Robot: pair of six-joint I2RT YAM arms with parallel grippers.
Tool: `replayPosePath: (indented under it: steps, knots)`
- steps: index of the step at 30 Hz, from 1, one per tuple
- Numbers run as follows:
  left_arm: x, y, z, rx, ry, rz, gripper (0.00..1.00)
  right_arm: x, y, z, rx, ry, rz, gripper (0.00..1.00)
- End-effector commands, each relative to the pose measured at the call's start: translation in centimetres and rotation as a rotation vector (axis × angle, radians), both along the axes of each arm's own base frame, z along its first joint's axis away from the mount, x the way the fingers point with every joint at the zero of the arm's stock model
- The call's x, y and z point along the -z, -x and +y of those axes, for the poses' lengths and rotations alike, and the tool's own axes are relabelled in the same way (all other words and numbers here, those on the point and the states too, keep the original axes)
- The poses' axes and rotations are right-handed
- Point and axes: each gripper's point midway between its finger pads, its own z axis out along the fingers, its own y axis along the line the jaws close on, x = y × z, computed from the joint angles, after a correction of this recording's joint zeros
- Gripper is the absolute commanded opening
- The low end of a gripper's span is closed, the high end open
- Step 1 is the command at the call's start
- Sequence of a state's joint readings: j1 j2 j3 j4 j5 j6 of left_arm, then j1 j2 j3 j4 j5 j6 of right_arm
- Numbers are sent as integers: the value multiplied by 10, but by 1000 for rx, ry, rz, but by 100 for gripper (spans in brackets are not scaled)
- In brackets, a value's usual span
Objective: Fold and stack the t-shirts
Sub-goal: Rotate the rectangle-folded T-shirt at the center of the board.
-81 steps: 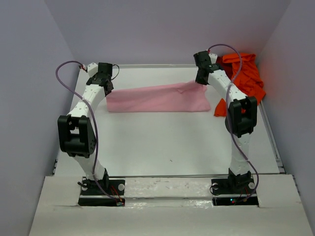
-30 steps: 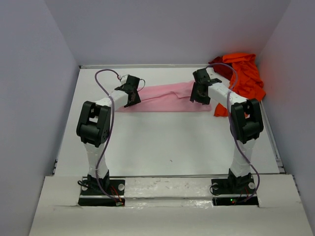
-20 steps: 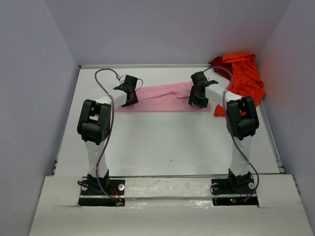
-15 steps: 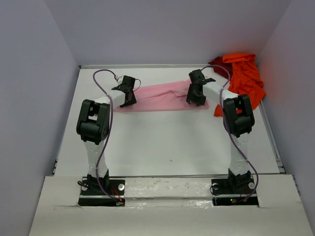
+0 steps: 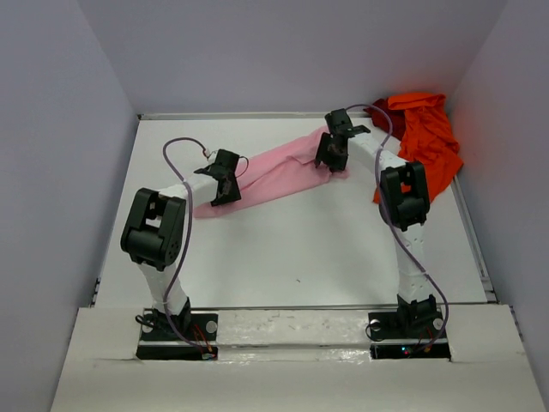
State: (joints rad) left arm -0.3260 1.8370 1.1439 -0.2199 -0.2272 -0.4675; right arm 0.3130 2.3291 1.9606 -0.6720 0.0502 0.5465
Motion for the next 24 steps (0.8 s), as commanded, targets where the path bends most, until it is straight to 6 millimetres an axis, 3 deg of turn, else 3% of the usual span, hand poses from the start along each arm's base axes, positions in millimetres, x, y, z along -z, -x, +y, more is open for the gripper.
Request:
replayPosePath:
  steps: [1, 9, 12, 16, 19, 24]
  knots:
    - [4, 40, -25, 57, 46, 66, 54, -5, -4, 22, -55, -92, 15, 59]
    - [6, 92, -86, 151, 138, 110, 54, -5, -10, 37, -112, -151, 16, 58]
    - [5, 100, -96, 177, 143, 113, 54, -12, -9, 37, -129, -146, 5, 58]
    - [9, 102, -94, 184, 115, 127, 54, -26, 0, 19, -138, -59, 6, 58]
    - [4, 99, -89, 192, 83, 110, 54, -35, 9, -12, -96, 60, -10, 58]
    - [-2, 103, -83, 201, 67, 105, 54, -43, 12, -41, -58, 150, -18, 58]
